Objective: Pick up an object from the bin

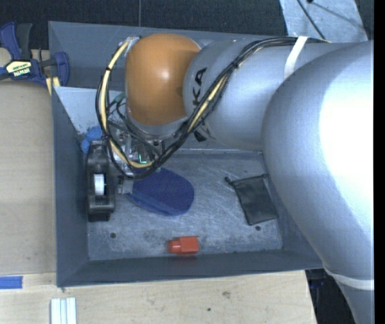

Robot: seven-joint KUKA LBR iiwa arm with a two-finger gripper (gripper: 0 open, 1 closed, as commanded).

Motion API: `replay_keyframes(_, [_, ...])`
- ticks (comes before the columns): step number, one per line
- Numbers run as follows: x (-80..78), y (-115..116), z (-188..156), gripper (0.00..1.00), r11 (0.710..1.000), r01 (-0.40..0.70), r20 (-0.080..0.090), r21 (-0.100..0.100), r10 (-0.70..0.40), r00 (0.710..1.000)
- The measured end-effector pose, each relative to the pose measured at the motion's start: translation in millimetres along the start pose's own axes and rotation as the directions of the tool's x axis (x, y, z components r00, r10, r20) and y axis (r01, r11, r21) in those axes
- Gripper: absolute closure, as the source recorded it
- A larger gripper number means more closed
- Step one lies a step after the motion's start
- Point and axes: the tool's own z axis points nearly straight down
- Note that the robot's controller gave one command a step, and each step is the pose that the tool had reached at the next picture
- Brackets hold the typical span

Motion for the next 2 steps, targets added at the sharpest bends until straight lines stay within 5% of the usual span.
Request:
replay_keyframes(1, [18.0,-84.2,61.3,0.00,0.893,0.450,0.008,0.003,-0.450,0.893])
replay_keyframes(2, [16.3,-81.4,56.8,1.00,0.893,0.450,0.012,0.002,-0.450,0.893])
